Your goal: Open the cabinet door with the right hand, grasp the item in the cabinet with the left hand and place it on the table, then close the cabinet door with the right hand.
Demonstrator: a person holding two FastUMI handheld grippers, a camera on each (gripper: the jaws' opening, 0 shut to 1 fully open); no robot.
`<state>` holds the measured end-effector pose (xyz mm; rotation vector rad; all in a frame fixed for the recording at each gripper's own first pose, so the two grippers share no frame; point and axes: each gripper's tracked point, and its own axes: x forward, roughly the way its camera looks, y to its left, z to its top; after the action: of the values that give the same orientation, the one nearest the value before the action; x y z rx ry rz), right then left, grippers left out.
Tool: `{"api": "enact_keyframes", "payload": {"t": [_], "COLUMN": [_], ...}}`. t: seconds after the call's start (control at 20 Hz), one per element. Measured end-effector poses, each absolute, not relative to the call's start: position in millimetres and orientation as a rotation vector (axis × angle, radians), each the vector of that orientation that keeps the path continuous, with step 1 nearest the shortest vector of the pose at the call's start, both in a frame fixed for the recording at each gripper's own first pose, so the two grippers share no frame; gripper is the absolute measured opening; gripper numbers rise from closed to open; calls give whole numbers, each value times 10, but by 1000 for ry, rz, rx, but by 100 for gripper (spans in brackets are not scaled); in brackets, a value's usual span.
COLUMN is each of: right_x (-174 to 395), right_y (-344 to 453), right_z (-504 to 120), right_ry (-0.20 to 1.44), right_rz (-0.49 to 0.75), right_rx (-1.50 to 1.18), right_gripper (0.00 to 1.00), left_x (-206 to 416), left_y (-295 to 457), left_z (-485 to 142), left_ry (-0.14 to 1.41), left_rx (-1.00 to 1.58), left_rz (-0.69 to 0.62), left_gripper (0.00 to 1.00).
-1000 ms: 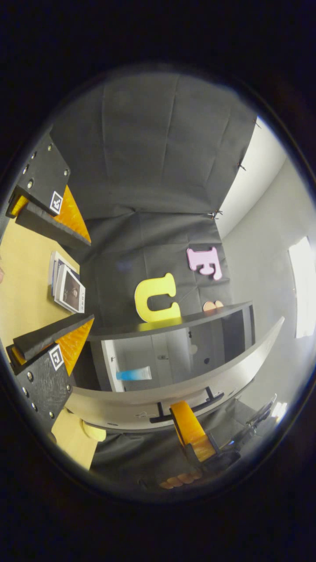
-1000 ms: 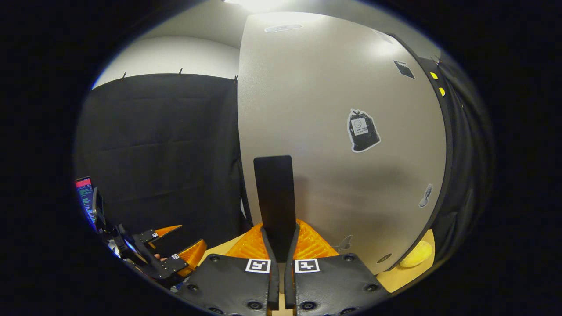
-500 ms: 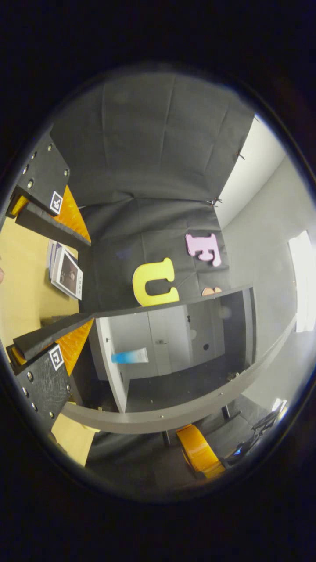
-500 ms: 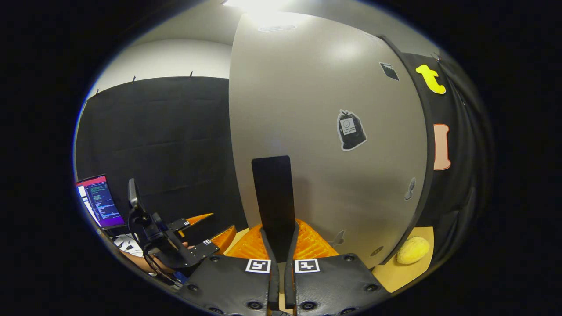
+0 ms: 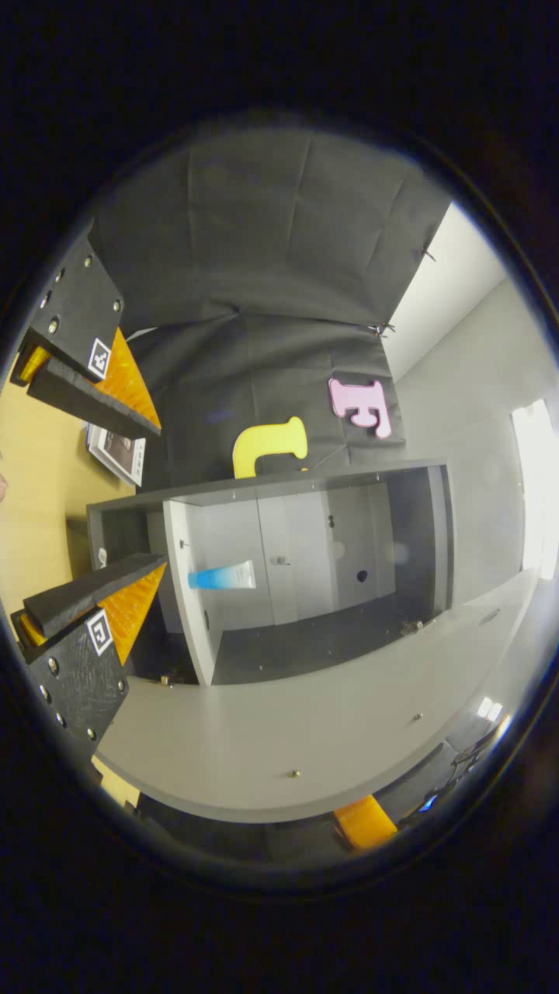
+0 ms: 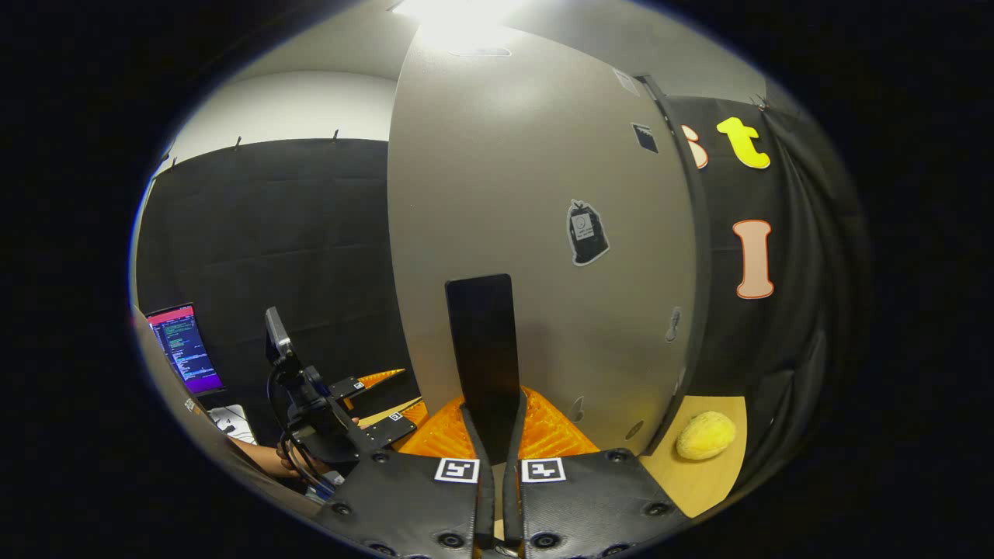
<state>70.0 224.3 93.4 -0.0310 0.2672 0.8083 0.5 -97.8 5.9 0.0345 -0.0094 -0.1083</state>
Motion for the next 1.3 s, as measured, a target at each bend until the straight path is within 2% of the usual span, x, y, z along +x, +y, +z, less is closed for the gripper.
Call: {"api": "enact_keyframes", "payload": {"t": [0.1, 0.15, 0.2, 0.25, 0.35, 0.4, 0.7, 0.8, 0.95, 1.05, 1.1, 1.15, 1.2, 1.3], "right_x": [615, 574, 543, 526, 476, 478, 662, 691, 702, 680, 620, 581, 557, 446], "right_y": [2080, 1990, 1889, 1803, 1668, 1603, 1012, 1058, 1149, 1075, 1068, 990, 912, 748], "right_z": [954, 956, 963, 979, 1003, 1009, 1019, 999, 1062, 1034, 972, 974, 1006, 1025], "right_ry": [262, 260, 255, 250, 236, 228, 181, 178, 146, 140, 153, 156, 155, 136], "right_rz": [782, 764, 744, 721, 670, 643, 460, 497, 511, 493, 505, 503, 500, 461], "right_rx": [-31, -29, -27, -27, -29, -29, -27, 5, -38, -50, -40, -26, -11, 10], "right_gripper": [6, 2, 6, 2, 5, 5, 4, 4, 5, 11, 12, 21, 22, 44], "left_x": [5, 6, 5, 8, -8, -13, -143, -163, -216, -208, -203, -194, -184, -115], "left_y": [-1145, -1226, -1306, -1390, -1549, -1625, -1953, -2021, -2122, -2177, -2204, -2233, -2286, -2357], "left_z": [72, 73, 72, 77, 89, 102, 187, 194, 240, 272, 276, 291, 310, 360], "left_ry": [-12, -13, -13, -14, -13, -15, -28, -33, -42, -43, -43, -44, -44, -48], "left_rx": [34, 32, 29, 24, 22, 23, 30, 42, 56, 56, 55, 52, 46, 35], "left_rz": [-126, -136, -146, -156, -175, -184, -215, -218, -217, -218, -218, -217, -219, -229], "left_gripper": [90, 90, 89, 89, 92, 89, 92, 89, 92, 89, 89, 89, 89, 90]}}
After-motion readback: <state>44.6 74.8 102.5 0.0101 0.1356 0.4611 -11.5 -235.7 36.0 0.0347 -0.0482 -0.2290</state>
